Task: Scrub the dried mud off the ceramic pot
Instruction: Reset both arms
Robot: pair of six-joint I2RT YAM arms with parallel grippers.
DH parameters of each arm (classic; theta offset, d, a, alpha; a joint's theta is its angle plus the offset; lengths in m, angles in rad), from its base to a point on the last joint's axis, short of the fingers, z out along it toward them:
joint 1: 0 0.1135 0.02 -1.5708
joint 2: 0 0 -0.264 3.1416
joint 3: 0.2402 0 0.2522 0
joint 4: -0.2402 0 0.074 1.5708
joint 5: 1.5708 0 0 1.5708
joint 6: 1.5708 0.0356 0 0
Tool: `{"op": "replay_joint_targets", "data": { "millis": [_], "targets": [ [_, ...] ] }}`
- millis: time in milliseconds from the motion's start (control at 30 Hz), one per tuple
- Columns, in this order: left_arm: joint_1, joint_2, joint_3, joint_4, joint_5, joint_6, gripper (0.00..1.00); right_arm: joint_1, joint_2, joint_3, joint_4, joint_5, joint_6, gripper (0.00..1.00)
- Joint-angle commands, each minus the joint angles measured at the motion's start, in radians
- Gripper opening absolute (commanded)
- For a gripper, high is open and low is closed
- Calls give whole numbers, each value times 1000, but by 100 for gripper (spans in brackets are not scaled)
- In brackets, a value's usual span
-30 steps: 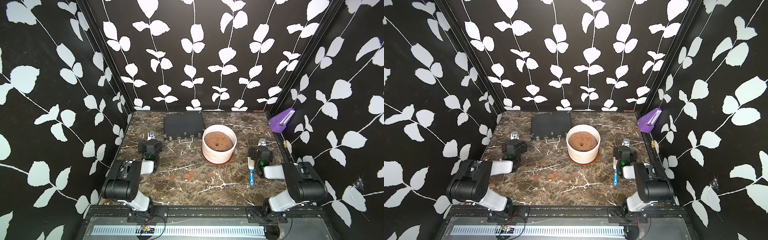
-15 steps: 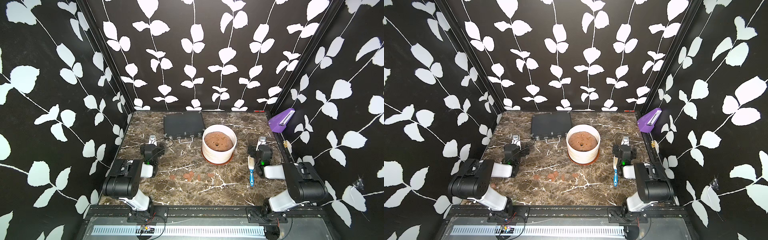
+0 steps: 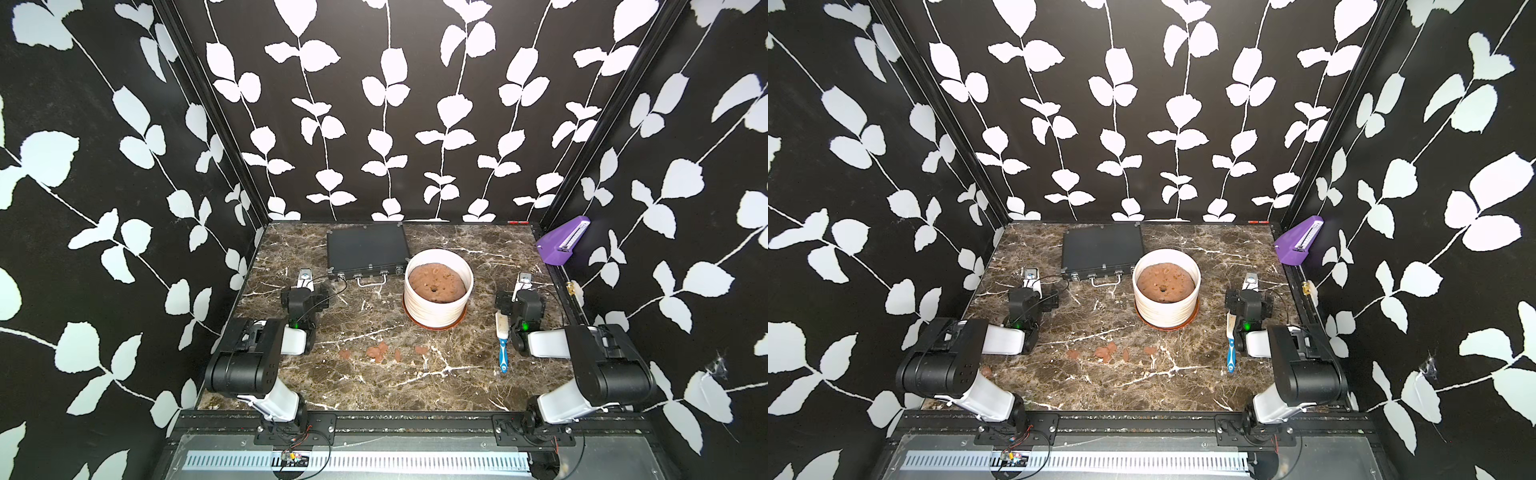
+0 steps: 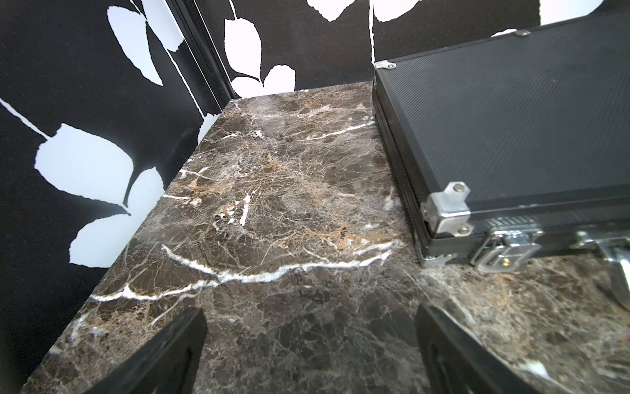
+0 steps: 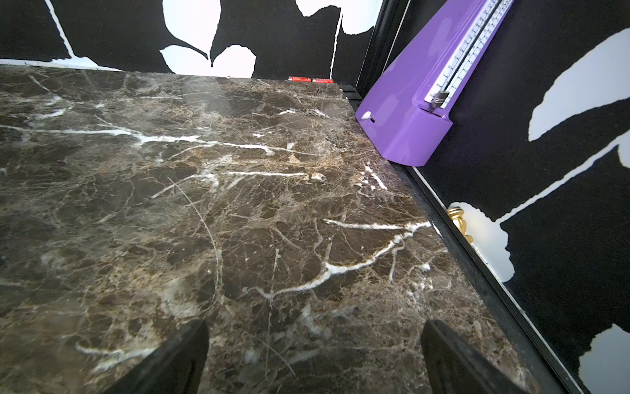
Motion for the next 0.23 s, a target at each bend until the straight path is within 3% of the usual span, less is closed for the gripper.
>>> {"op": "replay_joint_targets", "data": {
  "millis": [0,200],
  "targets": [
    [2,-9,8,22,7,1,99,-5,-10,20,25,-6,-6,99],
    [2,-9,8,22,6,0,99,-6,-14,15,28,-31,-15,99]
  ]
}}
